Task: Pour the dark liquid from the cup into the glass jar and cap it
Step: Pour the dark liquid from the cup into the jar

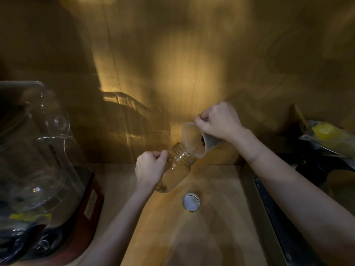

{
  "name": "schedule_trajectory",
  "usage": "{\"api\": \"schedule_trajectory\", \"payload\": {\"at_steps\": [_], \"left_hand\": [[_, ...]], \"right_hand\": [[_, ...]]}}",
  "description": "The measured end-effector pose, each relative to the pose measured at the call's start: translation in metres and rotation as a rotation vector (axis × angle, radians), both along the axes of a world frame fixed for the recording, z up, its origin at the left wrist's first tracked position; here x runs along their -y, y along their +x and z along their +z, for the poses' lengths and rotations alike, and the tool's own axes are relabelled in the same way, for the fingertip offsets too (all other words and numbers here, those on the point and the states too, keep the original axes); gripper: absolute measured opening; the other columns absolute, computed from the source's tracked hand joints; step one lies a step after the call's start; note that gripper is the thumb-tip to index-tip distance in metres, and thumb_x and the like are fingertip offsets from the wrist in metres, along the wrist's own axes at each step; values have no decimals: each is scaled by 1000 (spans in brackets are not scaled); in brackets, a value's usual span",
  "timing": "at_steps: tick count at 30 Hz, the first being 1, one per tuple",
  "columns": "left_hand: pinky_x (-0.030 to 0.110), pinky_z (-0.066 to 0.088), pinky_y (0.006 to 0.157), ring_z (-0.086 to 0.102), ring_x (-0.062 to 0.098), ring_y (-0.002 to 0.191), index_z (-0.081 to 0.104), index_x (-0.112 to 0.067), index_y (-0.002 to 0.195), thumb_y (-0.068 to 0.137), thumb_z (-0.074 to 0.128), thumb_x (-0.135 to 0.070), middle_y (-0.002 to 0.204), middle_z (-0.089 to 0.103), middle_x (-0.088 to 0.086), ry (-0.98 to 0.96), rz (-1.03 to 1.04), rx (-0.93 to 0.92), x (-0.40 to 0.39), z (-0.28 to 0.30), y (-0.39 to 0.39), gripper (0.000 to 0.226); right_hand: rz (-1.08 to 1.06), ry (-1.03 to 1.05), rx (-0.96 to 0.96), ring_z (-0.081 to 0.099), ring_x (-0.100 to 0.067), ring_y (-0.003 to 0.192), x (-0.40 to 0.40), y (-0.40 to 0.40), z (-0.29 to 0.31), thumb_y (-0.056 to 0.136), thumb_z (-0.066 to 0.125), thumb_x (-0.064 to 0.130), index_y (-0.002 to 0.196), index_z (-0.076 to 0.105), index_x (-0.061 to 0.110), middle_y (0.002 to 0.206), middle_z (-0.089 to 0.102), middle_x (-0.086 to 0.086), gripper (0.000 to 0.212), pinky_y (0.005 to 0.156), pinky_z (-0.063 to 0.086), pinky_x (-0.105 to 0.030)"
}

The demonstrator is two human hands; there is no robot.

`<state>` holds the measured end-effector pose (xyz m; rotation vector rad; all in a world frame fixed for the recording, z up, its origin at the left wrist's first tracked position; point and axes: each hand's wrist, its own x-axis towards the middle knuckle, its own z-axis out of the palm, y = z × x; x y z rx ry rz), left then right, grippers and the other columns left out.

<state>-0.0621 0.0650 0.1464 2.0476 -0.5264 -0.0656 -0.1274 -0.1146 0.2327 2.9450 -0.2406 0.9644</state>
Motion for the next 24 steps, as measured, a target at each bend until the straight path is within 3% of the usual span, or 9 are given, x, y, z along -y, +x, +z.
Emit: {"api": "schedule_trajectory", "payload": {"at_steps": [4,10,20,24], "left_hand": [[35,32,54,30,22,48,30,-14,38,82,53,-22,46,31,8,-20,-19,-10,2,-9,-3,50],[36,33,52,33,19,46,38,-12,39,82,53,-22,46,35,9,-93,-23,-41,9,-10,-7,47],[35,32,54,33,23,52,37,-11,43,80,51,-29,52,33,11,-108,-5,-84,17,-7,-4,44],[34,31,54,32,20,48,33,-13,40,82,52,-25,47,31,6,-105,10,-88,21,-5,-5,48]], "right_hand": [[8,-53,27,33,-20,25,-2,0,-2,71,37,26,30,51,9,24,38,-6,46,44,11,-8],[79,-122,13,19,-14,27,-8,3,5,67,38,21,28,43,10,31,19,5,42,47,7,-7],[95,-203,-28,23,-15,28,2,10,15,70,48,19,31,52,10,26,34,-2,40,47,11,-8],[112,-230,-19,23,-15,28,2,11,15,69,53,14,31,50,8,27,31,-2,39,47,10,-9]]}}
